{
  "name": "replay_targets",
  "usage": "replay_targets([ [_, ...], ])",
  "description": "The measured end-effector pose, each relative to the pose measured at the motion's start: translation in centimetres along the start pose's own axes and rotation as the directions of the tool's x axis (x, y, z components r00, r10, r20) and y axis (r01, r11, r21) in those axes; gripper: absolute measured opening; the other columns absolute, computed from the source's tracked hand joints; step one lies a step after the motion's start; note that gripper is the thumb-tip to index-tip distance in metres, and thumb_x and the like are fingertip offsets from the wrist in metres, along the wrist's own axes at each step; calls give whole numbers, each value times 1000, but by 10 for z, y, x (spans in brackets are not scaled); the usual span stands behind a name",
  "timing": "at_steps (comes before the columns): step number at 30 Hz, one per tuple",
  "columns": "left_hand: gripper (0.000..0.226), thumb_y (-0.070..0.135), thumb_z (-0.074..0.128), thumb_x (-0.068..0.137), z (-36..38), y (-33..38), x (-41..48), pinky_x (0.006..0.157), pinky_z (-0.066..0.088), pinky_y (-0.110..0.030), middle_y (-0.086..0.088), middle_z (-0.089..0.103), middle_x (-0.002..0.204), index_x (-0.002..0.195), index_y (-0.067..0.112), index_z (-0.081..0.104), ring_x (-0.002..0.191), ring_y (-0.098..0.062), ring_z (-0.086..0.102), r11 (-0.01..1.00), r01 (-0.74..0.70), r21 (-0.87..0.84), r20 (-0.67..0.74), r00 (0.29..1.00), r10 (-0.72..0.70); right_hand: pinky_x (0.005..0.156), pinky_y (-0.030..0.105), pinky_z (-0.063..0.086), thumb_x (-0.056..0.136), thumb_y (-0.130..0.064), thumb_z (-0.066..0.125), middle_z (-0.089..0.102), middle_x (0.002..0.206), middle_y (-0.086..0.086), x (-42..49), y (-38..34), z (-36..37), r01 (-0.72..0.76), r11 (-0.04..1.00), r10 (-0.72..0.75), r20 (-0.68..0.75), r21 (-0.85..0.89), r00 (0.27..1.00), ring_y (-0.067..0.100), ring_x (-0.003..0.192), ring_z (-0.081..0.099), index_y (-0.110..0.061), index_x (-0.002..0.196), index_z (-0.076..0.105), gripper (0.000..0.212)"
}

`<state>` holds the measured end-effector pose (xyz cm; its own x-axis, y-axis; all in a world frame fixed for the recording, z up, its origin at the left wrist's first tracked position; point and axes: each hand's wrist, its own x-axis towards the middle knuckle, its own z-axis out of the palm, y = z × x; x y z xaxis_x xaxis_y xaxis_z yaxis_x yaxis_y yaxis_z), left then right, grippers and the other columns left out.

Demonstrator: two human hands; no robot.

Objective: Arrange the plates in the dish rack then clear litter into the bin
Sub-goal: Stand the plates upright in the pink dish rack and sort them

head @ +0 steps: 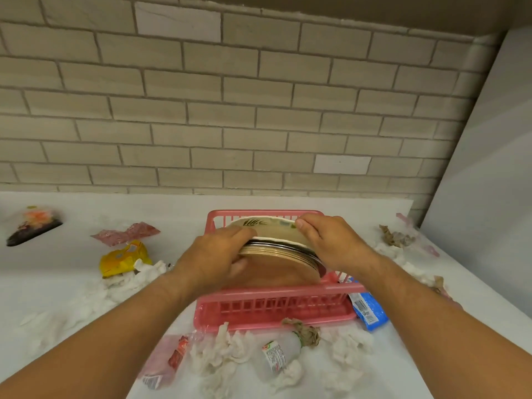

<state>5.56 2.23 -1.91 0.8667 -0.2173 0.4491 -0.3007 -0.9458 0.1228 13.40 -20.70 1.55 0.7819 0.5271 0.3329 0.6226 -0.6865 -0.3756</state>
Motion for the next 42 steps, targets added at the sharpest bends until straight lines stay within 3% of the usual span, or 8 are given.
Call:
replay_targets([
  [7,34,31,54,90,-11,-19,23,79,46,-28,8,60,116,123,33,46,97,-17,57,1000,-5,-9,131,991,6,75,34,47,104,-39,31,63,99,-1,-6,9,-1,-96,991,86,-110,-89,990,24,85,59,-22,108,62,36],
  [13,32,29,57,84,-19,-28,46,80,50,-35,7,63,107,113,34,44,91,-16,57,998,64,-28,219,974,-56,63,36,46,103,-43,30,66,84,5,-12,22,4,-163,958,120,-187,-235,975,30,76,60,-18,108,54,35],
  [17,40,30,59,78,-15,-27,51,79,49,-31,12,62,106,115,36,47,91,-14,57,997,56,-45,221,974,-45,71,40,51,100,-39,41,64,97,-1,-9,27,3,-92,957,75,-70,-274,995,26,87,61,-25,116,54,24],
  [21,51,27,61,78,-16,-30,53,91,47,-31,15,59,115,125,42,50,104,-10,55,992,33,-118,243,970,-4,69,36,50,98,-32,40,63,101,0,6,25,-16,-104,957,135,99,-270,986,24,81,57,-40,136,41,39],
  [25,37,24,60,81,-18,-31,50,73,40,-11,23,59,101,113,42,55,91,-4,54,990,10,-140,224,974,22,63,34,47,100,-31,37,63,94,4,19,15,-40,-48,905,83,63,-423,995,23,75,54,-27,129,44,30],
  [28,20,25,59,81,-17,-29,53,64,37,-12,18,60,90,96,38,54,82,-6,55,996,2,-90,244,970,20,52,33,43,100,-27,36,54,74,0,28,13,-58,-108,911,81,-83,-397,993,20,63,53,-17,120,45,24],
  [35,12,28,58,82,-16,-18,59,68,44,-26,12,59,86,89,34,50,82,-12,56,999,30,-30,291,956,-21,54,34,39,98,-15,35,63,99,17,30,14,-35,-340,891,294,-189,-300,937,29,73,53,-9,125,41,28],
  [42,19,26,61,83,-16,-17,55,58,36,-17,17,53,83,90,37,47,74,-3,51,998,50,-39,265,963,-38,58,34,38,97,-13,40,63,105,16,22,22,-6,-429,865,407,-135,-262,903,28,77,50,-9,121,41,24],
])
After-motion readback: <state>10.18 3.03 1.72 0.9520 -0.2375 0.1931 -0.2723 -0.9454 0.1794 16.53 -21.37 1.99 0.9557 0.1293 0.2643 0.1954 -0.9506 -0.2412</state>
